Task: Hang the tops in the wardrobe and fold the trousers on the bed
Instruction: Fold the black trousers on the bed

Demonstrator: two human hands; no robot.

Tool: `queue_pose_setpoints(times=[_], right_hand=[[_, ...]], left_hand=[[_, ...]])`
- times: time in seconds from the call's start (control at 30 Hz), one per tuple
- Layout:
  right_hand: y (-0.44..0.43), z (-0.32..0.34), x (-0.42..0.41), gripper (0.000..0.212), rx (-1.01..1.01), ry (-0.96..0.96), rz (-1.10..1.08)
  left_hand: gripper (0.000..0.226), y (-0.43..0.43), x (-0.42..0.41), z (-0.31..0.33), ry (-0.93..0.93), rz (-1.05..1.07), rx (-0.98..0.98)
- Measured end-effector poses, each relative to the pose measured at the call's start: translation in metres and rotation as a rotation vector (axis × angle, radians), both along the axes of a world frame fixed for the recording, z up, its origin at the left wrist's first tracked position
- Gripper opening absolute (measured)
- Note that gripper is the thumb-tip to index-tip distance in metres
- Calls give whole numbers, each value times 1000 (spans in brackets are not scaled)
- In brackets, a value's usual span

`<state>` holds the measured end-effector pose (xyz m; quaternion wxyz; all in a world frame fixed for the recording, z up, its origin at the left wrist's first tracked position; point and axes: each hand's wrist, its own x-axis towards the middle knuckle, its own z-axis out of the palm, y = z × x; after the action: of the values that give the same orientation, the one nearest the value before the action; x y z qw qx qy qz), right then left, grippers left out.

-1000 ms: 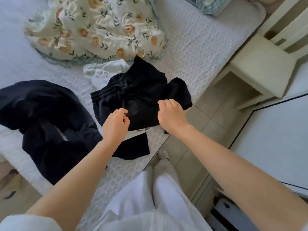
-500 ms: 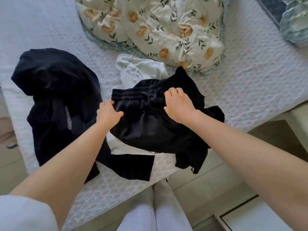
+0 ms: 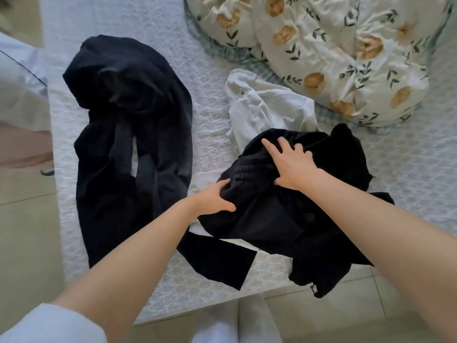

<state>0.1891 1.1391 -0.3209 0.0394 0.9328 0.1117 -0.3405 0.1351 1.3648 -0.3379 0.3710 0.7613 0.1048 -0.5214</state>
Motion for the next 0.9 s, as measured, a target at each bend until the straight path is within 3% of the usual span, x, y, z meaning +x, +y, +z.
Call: queue_pose_setpoints(times=[0.2, 0.37, 0.43, 0.5, 0.63, 0.77, 0.83, 0.9], right_hand=[[16, 4, -19, 80, -165, 87, 111], [21, 18, -41, 75, -152, 190, 113], [17, 29, -52, 72, -121, 177, 110], [13, 38, -63, 70, -61, 125, 99], [-1, 67, -83, 90, 29, 52, 63], [-21, 102, -91, 104, 59, 90, -52], [-33, 121, -94, 94, 21, 148, -103], [-50, 140, -100, 59, -54, 209, -113]], left_hand=[[80, 9, -33, 12, 17, -180, -22], [86, 12, -56, 20, -68, -276, 27], [86, 15, -64, 26, -139, -271, 92], [85, 22, -65, 32, -115, -135, 82], [84, 36, -54, 62, -140, 76, -53], [87, 34, -34, 111, -210, 97, -158], [89, 29, -23, 135, -250, 73, -182], [91, 28, -13, 157, -262, 69, -196]])
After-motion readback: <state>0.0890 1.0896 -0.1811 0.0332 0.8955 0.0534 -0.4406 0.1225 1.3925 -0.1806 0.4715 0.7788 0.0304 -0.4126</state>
